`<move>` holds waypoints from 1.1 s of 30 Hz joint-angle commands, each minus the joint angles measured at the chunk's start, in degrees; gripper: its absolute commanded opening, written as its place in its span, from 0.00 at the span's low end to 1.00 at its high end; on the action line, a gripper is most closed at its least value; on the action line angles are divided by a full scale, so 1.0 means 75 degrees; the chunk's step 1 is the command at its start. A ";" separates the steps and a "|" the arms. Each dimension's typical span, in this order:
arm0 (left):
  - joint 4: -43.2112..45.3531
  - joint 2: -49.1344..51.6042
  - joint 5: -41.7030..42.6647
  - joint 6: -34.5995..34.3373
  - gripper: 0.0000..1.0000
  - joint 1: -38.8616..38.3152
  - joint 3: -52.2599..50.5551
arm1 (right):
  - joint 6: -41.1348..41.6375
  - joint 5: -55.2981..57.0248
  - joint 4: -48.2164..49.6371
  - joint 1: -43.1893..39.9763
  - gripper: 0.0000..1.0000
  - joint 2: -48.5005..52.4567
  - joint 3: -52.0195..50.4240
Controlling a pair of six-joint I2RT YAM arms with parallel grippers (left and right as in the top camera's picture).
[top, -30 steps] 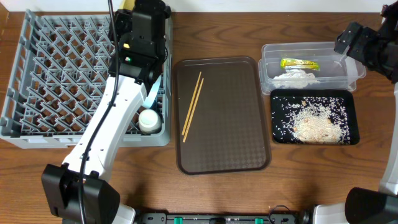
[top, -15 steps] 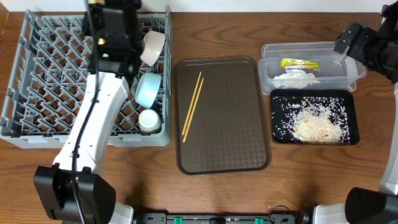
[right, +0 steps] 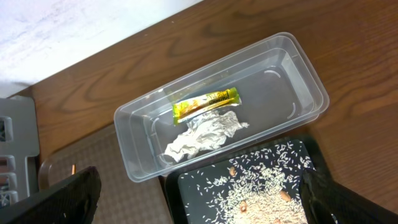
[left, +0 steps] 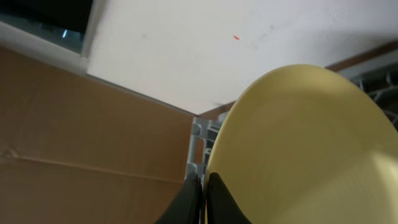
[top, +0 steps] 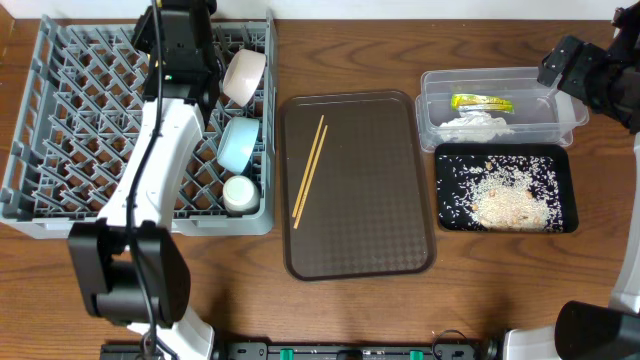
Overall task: Sort waste into correct bins and load items into the dishwasher
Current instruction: 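Lower yellow plate upright into rack slot and open left gripper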
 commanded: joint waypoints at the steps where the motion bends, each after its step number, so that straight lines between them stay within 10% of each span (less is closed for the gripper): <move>1: 0.0239 0.0117 0.0015 0.0274 0.07 0.0140 0.0105 | 0.0047 -0.0038 -0.0009 0.0006 0.99 0.0041 0.0076; 27: 0.0297 0.0991 0.0592 0.0189 0.07 0.0154 0.0105 | 0.0047 -0.0038 -0.0009 0.0006 0.99 0.0041 0.0076; 33: 0.0271 0.1201 0.0592 -0.0525 0.34 0.0163 0.0105 | 0.0047 -0.0038 -0.0009 0.0006 0.99 0.0041 0.0076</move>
